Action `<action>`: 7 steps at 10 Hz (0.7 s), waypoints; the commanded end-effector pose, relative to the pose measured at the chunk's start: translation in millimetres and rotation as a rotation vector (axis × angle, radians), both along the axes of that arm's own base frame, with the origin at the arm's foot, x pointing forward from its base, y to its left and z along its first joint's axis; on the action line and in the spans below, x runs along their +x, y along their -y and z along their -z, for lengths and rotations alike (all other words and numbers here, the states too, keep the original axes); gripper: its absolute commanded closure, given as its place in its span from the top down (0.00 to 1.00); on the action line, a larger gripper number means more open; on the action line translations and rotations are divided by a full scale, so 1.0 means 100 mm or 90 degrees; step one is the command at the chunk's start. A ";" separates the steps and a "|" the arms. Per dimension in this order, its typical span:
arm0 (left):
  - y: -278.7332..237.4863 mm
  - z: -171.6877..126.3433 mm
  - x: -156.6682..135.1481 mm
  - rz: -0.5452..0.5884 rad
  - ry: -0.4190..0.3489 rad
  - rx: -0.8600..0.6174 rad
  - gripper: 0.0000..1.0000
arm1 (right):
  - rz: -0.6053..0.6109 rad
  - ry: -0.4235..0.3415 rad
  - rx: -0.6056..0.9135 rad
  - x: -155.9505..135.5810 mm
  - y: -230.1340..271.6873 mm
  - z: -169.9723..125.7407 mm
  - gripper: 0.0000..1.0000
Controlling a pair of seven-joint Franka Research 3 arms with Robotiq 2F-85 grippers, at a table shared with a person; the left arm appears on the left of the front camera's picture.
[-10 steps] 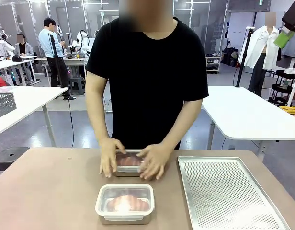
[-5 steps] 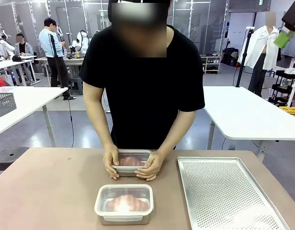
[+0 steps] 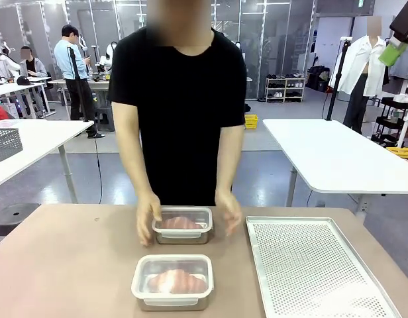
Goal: Place the bread into the airtight container.
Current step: Pick up a Butter Roll and place it into an empty Airtight Container.
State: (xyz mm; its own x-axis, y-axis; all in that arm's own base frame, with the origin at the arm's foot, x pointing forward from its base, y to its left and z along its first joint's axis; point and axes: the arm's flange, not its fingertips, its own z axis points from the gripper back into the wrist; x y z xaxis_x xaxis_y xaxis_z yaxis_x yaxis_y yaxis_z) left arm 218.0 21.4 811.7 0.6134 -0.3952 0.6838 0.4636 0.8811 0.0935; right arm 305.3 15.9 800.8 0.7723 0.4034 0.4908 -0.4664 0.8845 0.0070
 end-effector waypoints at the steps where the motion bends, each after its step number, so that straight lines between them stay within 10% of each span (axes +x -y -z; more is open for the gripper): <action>1: 0.01 -0.01 0.00 0.000 0.001 0.001 1.00 | 0.001 0.007 0.001 0.00 0.01 0.00 1.00; 7: 0.01 -0.01 0.00 0.000 0.001 0.001 1.00 | 0.001 0.007 0.001 0.00 0.01 0.00 1.00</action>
